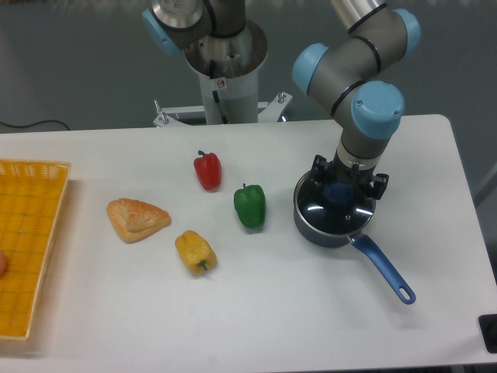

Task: Open the lid
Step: 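Close the gripper on the blue knob of the lid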

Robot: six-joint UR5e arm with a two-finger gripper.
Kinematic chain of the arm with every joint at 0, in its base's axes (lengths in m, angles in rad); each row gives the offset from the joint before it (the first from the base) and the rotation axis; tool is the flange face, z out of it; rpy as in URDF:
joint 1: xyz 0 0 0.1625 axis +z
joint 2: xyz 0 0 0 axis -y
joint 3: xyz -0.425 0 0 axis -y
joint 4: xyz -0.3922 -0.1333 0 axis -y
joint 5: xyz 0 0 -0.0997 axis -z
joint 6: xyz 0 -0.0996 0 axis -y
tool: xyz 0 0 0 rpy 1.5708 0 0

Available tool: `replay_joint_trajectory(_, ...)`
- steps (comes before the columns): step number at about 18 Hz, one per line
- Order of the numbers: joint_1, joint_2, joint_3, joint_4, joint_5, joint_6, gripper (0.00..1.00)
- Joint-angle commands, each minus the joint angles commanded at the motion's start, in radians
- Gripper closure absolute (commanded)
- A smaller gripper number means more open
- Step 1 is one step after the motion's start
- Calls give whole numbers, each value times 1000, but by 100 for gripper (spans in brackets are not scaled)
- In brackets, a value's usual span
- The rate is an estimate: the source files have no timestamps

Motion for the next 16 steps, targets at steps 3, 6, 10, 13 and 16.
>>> replay_joint_trajectory(3,0,-3,-2,0,-3,2,27)
replay_joint_trajectory(6,0,-5,-2,-2,-2,3,33)
replay_joint_trajectory(10,2,-3,-2,-5,0,6,33)
replay_joint_trajectory(13,3,-3,-2,-8,0,23,33)
replay_joint_trajectory(16,3,-2,2,-9,0,26,33)
